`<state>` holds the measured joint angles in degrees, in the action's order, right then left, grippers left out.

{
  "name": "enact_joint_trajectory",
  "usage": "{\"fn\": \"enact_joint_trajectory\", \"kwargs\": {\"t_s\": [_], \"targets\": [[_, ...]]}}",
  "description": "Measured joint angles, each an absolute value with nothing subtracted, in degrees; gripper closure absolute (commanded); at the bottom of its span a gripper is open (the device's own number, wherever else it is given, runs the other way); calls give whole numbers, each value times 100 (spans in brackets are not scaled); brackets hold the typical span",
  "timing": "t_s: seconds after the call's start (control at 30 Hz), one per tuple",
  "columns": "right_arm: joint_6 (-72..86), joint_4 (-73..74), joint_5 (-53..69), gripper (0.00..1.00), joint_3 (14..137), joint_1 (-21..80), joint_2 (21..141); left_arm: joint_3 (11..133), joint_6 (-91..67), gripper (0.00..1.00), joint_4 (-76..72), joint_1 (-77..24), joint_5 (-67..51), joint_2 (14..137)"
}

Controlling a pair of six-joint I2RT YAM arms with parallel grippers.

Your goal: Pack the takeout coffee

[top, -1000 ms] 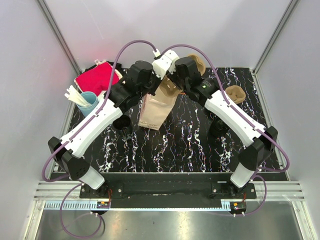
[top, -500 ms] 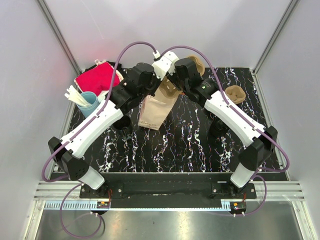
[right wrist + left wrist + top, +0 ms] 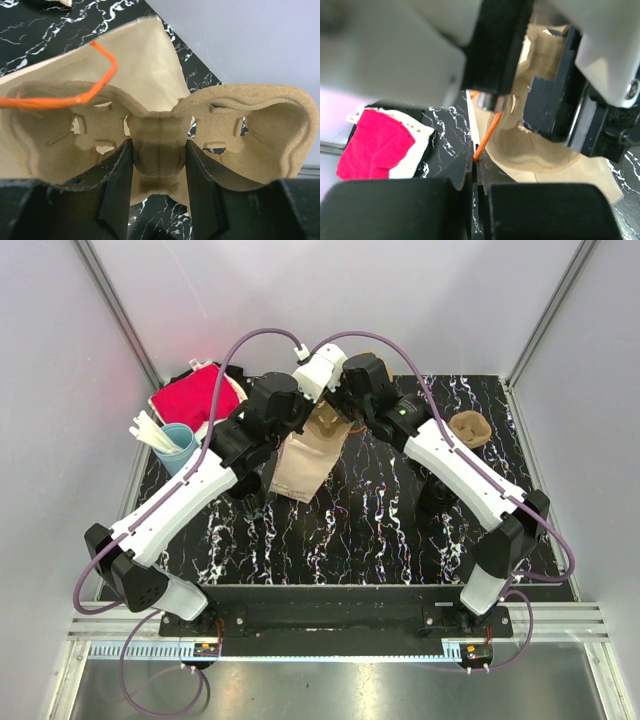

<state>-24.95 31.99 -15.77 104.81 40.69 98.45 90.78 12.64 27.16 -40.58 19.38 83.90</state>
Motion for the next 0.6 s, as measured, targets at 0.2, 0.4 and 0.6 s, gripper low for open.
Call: {"fn": "enact_joint_trajectory", "kwargs": {"t_s": [0.2, 0.4, 0.6], "targets": [[-2351, 3155, -1221, 58, 10497, 4077, 9981, 8969, 1260, 98, 2727, -3955, 1968, 8353], [-2255, 3118, -869, 58, 10477, 4064, 10036, 8945, 1240, 98, 2764, -3883, 1890, 8350], [-2158, 3083, -532, 60, 10486, 4016, 10127, 8938, 1245, 98, 2816, -3745, 1629, 8350]]}}
